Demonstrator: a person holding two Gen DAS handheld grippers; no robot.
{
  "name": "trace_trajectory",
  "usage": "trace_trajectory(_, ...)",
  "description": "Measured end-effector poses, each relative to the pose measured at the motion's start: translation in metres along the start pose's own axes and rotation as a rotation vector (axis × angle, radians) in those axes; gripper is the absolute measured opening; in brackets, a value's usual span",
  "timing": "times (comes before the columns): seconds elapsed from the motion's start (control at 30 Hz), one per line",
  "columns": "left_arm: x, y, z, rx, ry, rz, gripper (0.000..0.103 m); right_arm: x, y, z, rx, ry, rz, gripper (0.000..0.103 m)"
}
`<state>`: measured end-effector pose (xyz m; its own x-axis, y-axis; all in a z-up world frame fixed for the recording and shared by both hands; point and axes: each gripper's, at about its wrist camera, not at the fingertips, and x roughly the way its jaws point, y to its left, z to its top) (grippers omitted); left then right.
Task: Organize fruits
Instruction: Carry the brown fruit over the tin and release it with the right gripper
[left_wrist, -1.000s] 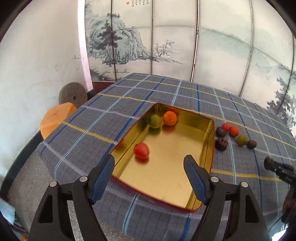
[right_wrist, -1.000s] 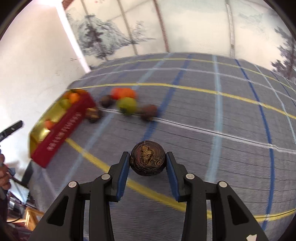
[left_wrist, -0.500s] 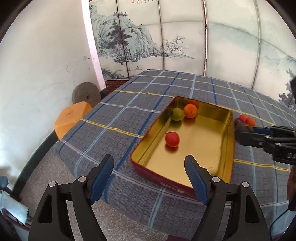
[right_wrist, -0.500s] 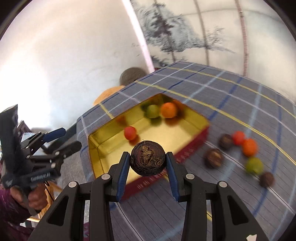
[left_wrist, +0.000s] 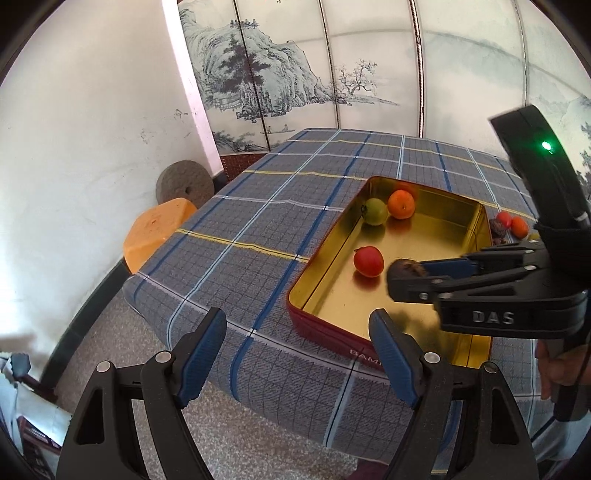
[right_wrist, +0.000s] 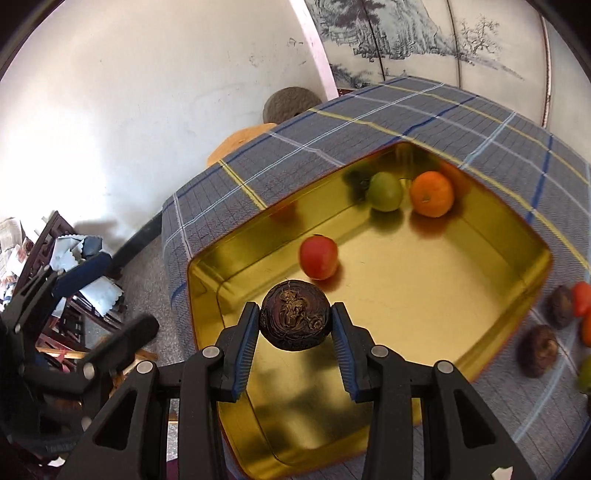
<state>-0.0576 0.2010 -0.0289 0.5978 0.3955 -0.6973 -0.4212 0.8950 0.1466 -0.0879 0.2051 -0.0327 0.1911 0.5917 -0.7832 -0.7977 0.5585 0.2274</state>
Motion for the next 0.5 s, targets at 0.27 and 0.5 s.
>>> trace_trajectory(0.27, 0.004, -0.003, -0.003, 0.015, 0.019, -0.003, 0.080, 0.019, 0.012, 0.011, 0.017, 0.019, 0.033, 0.040)
trace_trajectory(0.5, 0.003, -0.004, -0.005, 0.029, 0.020, -0.008, 0.080, -0.008, 0.010, 0.017, 0.051, -0.107, 0.095, 0.065)
